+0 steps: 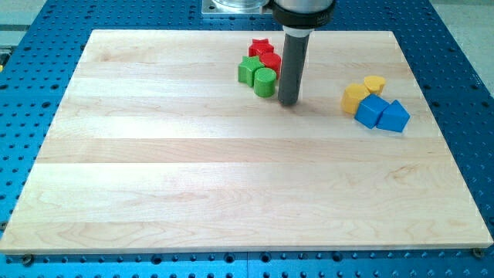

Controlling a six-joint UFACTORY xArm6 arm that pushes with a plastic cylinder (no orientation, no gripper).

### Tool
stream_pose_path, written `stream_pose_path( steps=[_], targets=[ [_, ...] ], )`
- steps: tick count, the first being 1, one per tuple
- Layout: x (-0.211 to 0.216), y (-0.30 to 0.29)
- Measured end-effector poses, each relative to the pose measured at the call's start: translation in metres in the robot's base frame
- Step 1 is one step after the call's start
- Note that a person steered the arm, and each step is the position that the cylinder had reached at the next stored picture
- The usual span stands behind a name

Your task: Move the red and green blocks into the center

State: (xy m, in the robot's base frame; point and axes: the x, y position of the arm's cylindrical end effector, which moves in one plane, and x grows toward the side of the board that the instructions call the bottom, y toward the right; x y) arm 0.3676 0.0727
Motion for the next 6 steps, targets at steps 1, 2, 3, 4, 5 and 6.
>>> stream_pose_path(
  steps=[1, 2, 3, 4, 5, 6],
  targets=[
    [-0.019, 0.007],
    [-0.02, 0.017],
    [-0.02, 0.018],
    [-0.02, 0.018],
    [-0.027, 0.018],
    [-0.055, 0.023]
  ],
)
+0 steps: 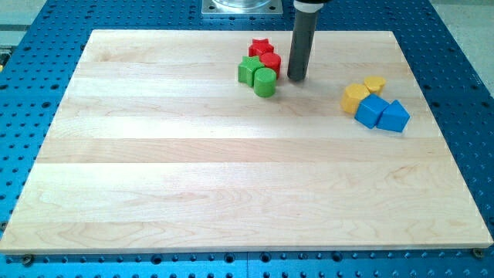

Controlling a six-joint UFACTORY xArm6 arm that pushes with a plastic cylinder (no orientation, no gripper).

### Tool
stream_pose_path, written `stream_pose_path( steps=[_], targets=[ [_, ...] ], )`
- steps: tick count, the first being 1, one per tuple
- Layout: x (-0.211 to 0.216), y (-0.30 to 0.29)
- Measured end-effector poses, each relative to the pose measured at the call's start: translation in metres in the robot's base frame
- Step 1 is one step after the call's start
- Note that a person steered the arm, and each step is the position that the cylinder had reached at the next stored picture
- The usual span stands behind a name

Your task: Move the red and green blocks into the center

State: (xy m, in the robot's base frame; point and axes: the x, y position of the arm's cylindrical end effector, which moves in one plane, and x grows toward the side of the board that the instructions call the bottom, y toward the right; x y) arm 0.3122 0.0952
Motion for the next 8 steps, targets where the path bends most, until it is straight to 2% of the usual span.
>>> stream_pose_path(
  steps=[1, 2, 3, 4, 5, 7, 8],
  targets=[
    [-0.028, 0.026],
    [-0.037, -0.01],
    [-0.026, -0.021],
    [-0.091, 0.023],
    [-0.105, -0.029],
    [-0.014, -0.064],
    [0.006, -0.108]
  ],
)
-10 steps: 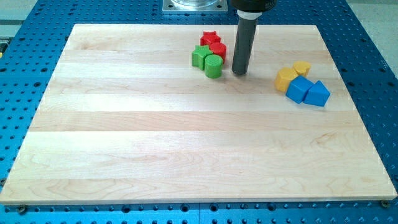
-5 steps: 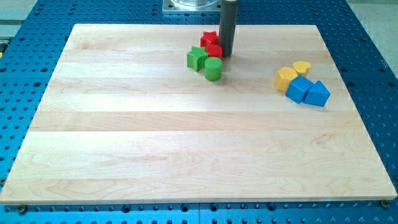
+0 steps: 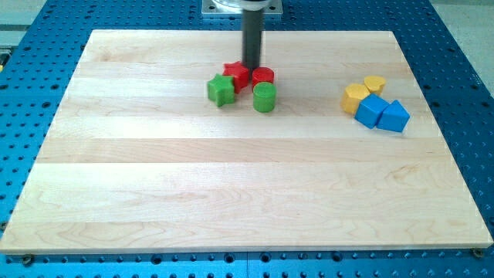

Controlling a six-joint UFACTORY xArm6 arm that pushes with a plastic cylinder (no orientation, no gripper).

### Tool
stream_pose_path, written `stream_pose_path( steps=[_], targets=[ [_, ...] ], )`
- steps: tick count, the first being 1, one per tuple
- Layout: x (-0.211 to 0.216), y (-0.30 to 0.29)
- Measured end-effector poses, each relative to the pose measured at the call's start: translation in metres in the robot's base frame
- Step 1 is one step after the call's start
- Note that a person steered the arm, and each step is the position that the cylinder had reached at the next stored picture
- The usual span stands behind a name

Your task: Move the red and green blocks into the center

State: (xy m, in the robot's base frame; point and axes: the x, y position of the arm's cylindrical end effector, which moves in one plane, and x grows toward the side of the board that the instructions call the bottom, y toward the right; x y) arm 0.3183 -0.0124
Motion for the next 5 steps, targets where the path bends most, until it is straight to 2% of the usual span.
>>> stream_pose_path(
  steps=[1, 2, 3, 4, 5],
  targets=[
    [-0.011, 0.013],
    [-0.038, 0.064],
    [-0.004, 0.115],
    [0.036, 0.049],
    [0.03, 0.06]
  ],
)
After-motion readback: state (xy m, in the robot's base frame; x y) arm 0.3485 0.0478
